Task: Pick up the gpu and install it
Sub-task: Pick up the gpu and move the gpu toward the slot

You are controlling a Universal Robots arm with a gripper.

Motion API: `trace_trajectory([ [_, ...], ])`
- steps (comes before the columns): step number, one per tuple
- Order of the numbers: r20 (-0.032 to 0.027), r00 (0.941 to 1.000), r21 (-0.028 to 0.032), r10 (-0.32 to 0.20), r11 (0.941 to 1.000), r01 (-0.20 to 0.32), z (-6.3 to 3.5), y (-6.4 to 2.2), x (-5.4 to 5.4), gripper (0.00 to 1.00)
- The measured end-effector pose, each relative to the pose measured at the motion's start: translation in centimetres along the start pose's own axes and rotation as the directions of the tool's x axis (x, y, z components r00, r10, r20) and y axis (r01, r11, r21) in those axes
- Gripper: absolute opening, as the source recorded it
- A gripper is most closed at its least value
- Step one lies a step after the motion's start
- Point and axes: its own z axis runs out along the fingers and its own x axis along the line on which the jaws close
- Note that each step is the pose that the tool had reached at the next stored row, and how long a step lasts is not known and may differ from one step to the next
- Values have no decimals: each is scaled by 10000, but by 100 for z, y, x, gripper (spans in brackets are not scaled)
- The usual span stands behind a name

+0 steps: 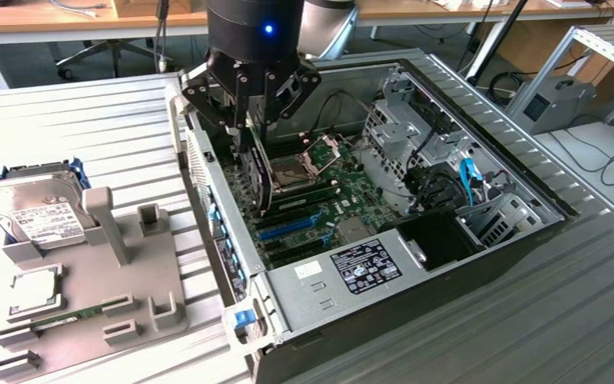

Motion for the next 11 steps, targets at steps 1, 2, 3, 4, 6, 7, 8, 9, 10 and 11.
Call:
trace_trajectory([
  [1,-1,10000,1,0,10000,0,6,6,-22,26],
  [2,-1,10000,1,0,10000,0,11,11,-44,26],
  [3,-2,10000,2,1,10000,-1,16,16,-66,26],
  [4,-2,10000,1,0,10000,0,21,19,-85,26],
  [6,-1,10000,2,0,10000,0,30,26,-121,26],
  [7,-2,10000,2,1,10000,-1,33,28,-137,26],
  [8,-2,10000,2,0,10000,0,38,31,-158,26],
  [9,-2,10000,1,0,10000,0,41,33,-171,26],
  [10,-1,10000,1,0,10000,0,45,34,-188,26],
  [11,-2,10000,2,0,10000,0,47,35,-200,26],
])
